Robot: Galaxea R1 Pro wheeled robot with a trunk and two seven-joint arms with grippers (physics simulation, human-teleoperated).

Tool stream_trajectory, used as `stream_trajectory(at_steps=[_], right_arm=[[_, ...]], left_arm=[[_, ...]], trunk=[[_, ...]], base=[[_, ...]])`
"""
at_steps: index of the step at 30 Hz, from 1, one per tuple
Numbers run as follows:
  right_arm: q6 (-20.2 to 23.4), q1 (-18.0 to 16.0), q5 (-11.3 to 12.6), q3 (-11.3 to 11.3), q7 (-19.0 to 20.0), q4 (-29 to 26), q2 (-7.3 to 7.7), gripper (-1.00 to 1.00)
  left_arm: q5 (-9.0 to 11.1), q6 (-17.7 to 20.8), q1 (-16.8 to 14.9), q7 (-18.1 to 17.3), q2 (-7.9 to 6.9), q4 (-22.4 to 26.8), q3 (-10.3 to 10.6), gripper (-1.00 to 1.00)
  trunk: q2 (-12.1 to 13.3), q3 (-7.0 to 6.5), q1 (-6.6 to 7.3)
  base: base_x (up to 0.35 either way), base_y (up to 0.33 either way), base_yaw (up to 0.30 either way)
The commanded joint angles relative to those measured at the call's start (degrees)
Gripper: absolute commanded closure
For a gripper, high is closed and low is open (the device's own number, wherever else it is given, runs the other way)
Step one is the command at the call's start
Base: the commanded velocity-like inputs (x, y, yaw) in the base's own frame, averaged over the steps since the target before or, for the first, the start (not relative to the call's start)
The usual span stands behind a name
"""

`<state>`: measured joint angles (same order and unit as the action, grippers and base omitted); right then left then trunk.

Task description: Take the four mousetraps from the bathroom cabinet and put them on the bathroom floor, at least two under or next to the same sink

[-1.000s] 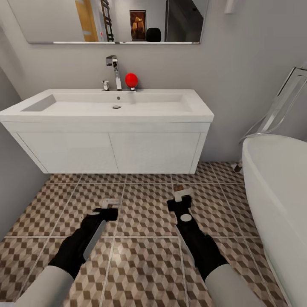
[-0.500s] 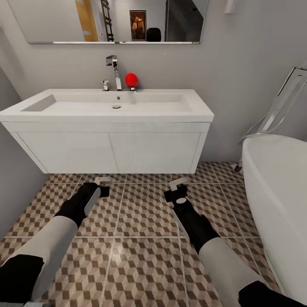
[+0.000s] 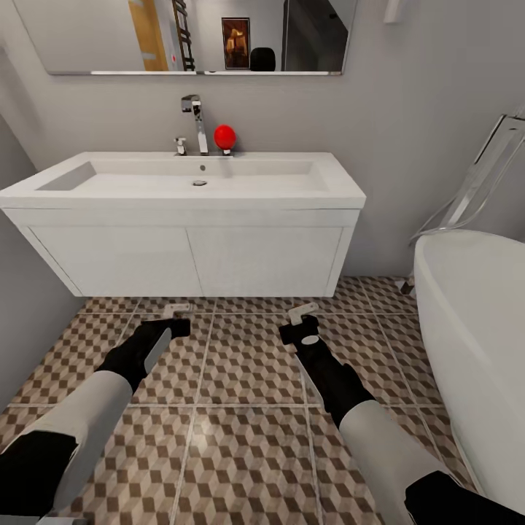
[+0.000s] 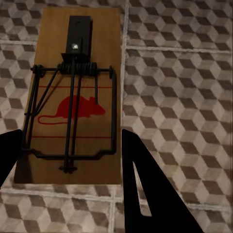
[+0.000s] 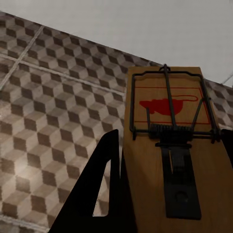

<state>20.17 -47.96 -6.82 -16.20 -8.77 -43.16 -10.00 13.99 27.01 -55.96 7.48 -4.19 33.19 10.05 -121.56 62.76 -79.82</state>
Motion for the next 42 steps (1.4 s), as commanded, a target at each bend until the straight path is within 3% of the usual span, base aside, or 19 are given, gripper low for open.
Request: stream_trajectory(at_steps=[1, 14, 26, 42], right_arm=[[0.48, -0.03, -0.48, -0.13, 0.23, -0.54, 0.00, 1.00], [0.49, -0.03, -0.55, 0.11, 2.51, -3.33, 0.00, 1.00], [0.41, -0.03, -0.39, -0.06, 2.71, -3.51, 0.00, 1.00], [0.40, -0.03, -0.39, -0.10, 2.71, -3.51, 0.00, 1.00]], left_arm=[[0.50, 0.24, -0.02, 0.20, -0.13, 0.71, 0.52, 1.00], [0.48, 0.50, -0.03, 0.08, -1.50, 2.62, 0.67, 1.00], [0.42, 0.50, -0.03, 0.10, -2.45, 2.92, 0.75, 1.00], [0.42, 0.50, -0.03, 0.09, -2.49, 4.87, 1.01, 1.00]], trunk=[[-0.02, 0.05, 0.01], [-0.02, 0.11, 0.01], [-4.83, 3.19, -2.63], [-11.25, 7.54, -6.14]], base=[[0.000, 0.000, 0.000], [0.000, 0.000, 0.000], [0.000, 0.000, 0.000], [0.000, 0.000, 0.000]])
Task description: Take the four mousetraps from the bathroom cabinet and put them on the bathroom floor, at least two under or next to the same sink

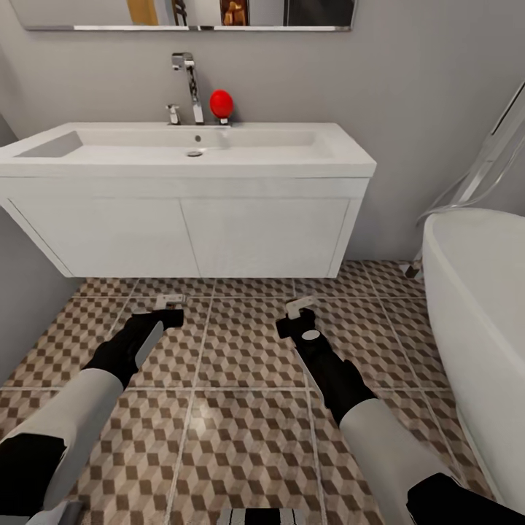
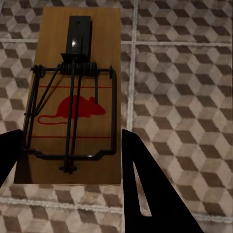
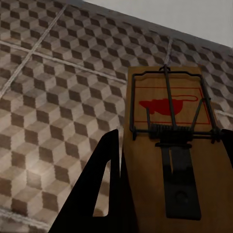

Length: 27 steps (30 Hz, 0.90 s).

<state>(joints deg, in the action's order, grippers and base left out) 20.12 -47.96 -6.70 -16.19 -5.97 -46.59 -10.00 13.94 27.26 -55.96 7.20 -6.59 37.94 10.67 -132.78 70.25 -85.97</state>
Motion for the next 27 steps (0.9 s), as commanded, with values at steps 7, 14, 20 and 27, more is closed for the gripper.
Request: stream_trajectory(at_steps=[7, 14, 20, 27], right_arm=[[0.45, -0.03, -0.56, -0.08, -0.09, -0.08, 0.00, 1.00], [0.45, -0.03, -0.65, 0.10, -0.09, -0.08, 0.00, 1.00], [0.45, -0.03, -0.68, 0.13, -0.09, -0.08, 0.00, 1.00], [0.45, -0.03, -0.70, 0.13, -0.09, -0.09, 0.00, 1.00]], left_arm=[[0.48, 0.27, -0.03, 0.36, -0.09, 2.85, 0.66, 1.00], [0.48, 0.25, -0.03, 0.36, 0.04, 3.09, 0.72, 1.00], [0.52, 0.25, -0.03, 0.36, 0.08, 3.02, 0.94, 1.00], [0.56, 0.25, -0.03, 0.36, 0.09, 3.09, 2.56, 1.00]], trunk=[[-2.84, 1.96, -1.53], [-5.65, 3.86, -3.07], [-8.06, 5.50, -4.39], [-10.48, 7.45, -5.73]], base=[[0.000, 0.000, 0.000], [0.000, 0.000, 0.000], [0.000, 0.000, 0.000], [0.000, 0.000, 0.000]])
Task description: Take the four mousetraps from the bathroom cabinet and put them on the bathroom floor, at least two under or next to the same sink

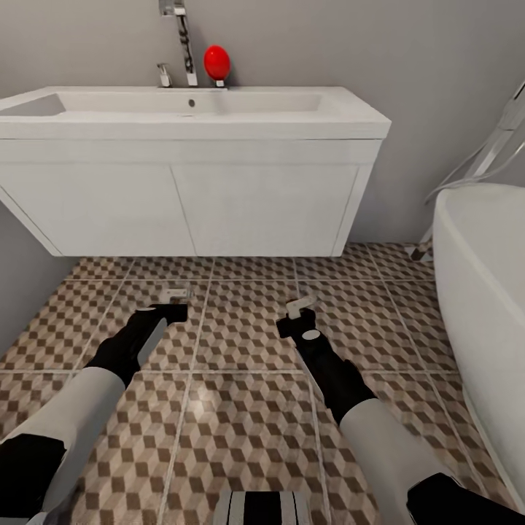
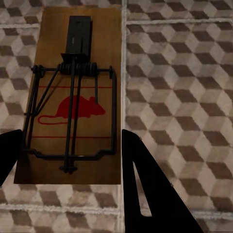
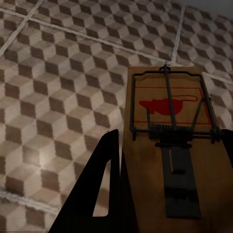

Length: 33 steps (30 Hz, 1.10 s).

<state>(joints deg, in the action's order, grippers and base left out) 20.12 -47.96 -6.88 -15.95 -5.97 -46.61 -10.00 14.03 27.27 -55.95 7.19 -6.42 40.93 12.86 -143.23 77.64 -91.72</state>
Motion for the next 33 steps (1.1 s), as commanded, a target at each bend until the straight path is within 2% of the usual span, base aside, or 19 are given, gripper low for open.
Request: stream_trajectory(at_steps=[1, 33], right_arm=[[0.45, -0.03, -0.52, -0.12, -0.09, -0.09, 0.00, 1.00], [-1.13, -0.03, -0.58, -0.22, -0.09, -0.07, 0.00, 1.00]], left_arm=[[0.47, 0.24, -0.03, 0.37, -0.09, 0.10, 0.42, 1.00], [0.48, 0.24, -0.03, 0.37, 0.00, 0.64, 0.58, 1.00]], trunk=[[-0.04, 0.37, -0.01], [-0.46, 10.42, -0.83]], base=[[0.000, 0.000, 0.000], [0.000, 0.000, 0.000]])
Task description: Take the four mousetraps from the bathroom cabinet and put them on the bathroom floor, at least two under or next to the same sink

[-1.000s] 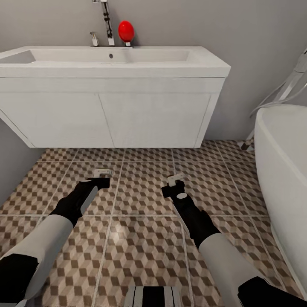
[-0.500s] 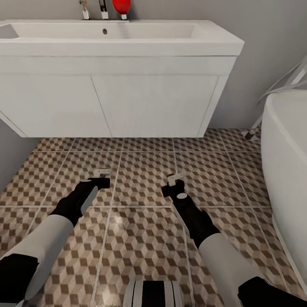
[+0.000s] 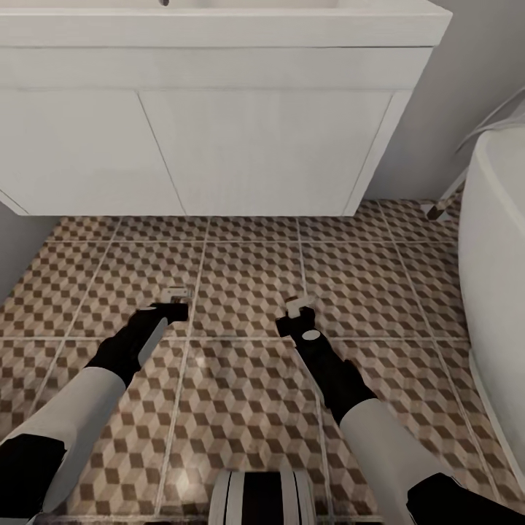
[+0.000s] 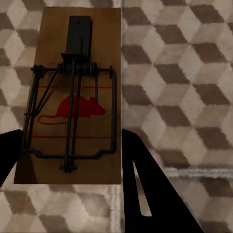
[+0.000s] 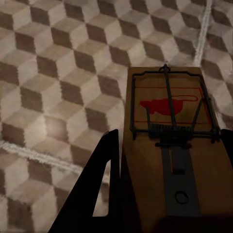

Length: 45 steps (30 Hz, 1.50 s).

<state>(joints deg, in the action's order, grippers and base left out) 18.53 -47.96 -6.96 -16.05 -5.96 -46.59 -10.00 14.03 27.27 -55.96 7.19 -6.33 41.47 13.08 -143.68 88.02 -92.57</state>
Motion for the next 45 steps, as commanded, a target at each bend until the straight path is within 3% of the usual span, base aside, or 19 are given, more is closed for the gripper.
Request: stream_trajectory(at_steps=[1, 45], right_arm=[[0.45, -0.02, -0.49, -0.12, -0.11, -0.08, 0.00, 1.00], [-0.39, -0.02, -0.43, -0.31, -0.11, -0.08, 0.00, 1.00]], left_arm=[[0.48, 0.24, -0.03, 0.37, -0.09, 0.16, 0.36, 1.00], [0.48, 0.16, -0.01, 0.37, -0.07, 1.60, 0.37, 1.00]], trunk=[[-0.03, 0.36, -0.01], [-0.62, 14.00, -1.14]], base=[[0.000, 0.000, 0.000], [0.000, 0.000, 0.000]])
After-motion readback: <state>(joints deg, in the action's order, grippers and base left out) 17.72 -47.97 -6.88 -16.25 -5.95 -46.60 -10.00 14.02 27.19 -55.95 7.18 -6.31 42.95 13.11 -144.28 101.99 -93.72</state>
